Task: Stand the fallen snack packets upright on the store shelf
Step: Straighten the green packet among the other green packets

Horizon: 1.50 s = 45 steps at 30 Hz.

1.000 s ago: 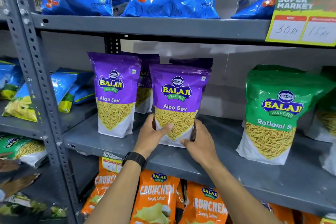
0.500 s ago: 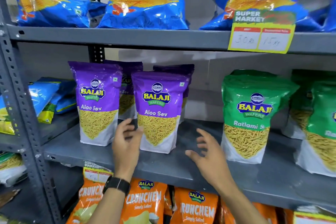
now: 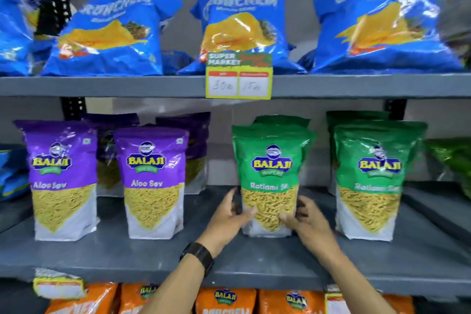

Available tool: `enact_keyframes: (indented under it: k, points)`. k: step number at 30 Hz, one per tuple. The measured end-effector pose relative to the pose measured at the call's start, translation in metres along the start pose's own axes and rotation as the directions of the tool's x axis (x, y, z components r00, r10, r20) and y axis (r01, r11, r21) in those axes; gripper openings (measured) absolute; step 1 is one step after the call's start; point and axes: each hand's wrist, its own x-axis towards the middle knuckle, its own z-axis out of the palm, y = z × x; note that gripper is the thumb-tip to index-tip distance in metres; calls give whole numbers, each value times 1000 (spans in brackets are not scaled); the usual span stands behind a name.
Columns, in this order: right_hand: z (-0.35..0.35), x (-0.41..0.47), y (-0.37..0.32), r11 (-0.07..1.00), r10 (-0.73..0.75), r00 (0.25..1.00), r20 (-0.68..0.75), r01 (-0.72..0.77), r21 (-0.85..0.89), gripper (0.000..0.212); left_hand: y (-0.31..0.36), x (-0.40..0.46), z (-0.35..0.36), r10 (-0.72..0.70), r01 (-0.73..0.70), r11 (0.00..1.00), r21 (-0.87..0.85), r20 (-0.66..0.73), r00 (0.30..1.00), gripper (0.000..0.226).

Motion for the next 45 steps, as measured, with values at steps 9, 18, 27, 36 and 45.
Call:
enact_keyframes:
  k: [9, 18, 27, 36, 45]
  points:
    - [-40, 1, 11, 999, -31, 1000, -1, 31, -18, 36, 1, 4, 59, 77, -80, 996, -31, -85, 993, 27]
    - [-56, -17, 9, 987, -159, 987, 10, 159, -13, 37, -4, -9, 79, 163, -158, 986, 46, -148, 975, 26]
    - [-103, -37, 13, 956, -196, 974, -109, 165, -242, 39, 20, -41, 98, 353, -284, 935, 210, -576, 737, 36]
    - [-201, -17, 50, 987, -20, 947, -322, -32, -154, 104, 35, -14, 224, 56, -72, 973, 218, 81, 995, 87]
    - [-221, 7, 62, 997, 79, 982, -171, -81, -4, 56, 32, 19, 270, 80, -67, 962, 263, -42, 996, 66]
